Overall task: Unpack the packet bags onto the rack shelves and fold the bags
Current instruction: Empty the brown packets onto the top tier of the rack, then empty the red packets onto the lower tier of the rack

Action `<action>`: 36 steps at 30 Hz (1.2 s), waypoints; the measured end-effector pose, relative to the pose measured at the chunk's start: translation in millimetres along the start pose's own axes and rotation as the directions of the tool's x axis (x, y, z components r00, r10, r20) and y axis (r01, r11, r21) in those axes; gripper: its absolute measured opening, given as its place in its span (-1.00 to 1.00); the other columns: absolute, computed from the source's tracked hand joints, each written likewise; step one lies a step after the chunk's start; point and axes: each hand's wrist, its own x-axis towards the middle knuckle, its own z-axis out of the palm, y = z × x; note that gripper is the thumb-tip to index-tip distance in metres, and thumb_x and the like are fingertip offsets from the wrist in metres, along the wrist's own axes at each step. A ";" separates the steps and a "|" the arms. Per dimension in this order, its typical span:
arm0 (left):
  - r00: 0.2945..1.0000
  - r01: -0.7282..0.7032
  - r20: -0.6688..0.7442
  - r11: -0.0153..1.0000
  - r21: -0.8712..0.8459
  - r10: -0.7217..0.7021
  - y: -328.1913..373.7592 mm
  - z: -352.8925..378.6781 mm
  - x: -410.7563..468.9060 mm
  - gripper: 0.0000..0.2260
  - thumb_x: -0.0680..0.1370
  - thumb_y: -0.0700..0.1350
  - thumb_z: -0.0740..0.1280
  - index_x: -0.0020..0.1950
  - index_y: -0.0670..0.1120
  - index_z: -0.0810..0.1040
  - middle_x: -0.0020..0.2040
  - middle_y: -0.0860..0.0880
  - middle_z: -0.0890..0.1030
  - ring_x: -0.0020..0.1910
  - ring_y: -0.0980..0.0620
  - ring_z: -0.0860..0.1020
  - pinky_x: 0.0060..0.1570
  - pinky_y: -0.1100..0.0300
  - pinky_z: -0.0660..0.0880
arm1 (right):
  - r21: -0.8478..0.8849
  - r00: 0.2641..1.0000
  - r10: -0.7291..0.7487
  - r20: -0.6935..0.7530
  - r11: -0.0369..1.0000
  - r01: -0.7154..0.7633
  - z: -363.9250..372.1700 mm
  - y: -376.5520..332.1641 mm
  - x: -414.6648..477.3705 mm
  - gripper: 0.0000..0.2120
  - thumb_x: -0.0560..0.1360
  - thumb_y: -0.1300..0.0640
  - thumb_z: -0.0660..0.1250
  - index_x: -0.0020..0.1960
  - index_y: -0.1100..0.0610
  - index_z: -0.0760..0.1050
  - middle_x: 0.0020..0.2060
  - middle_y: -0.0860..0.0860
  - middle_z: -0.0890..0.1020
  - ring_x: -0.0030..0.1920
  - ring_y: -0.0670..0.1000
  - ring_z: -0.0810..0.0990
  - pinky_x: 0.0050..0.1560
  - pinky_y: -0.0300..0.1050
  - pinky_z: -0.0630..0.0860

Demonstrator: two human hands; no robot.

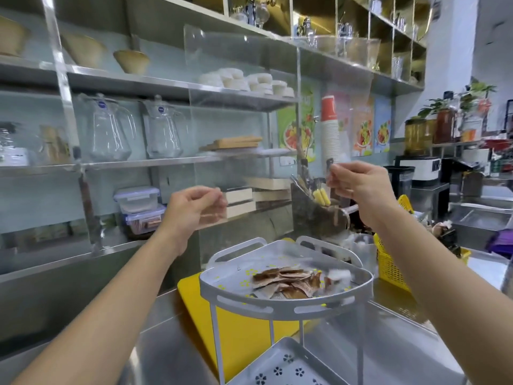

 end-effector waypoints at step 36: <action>0.620 0.506 -0.528 0.810 -0.297 -0.581 -44.8 -287.6 -278.3 -0.86 0.53 -0.21 0.25 -0.19 -0.09 0.57 -0.55 0.03 0.57 -0.64 0.16 0.47 -0.61 0.38 0.41 | -0.299 0.452 0.567 0.689 0.790 -0.535 250.4 128.8 -203.1 -0.96 0.50 0.26 0.27 -0.11 0.16 0.47 -0.47 0.02 0.65 -0.53 -0.05 0.51 -0.57 -0.32 0.32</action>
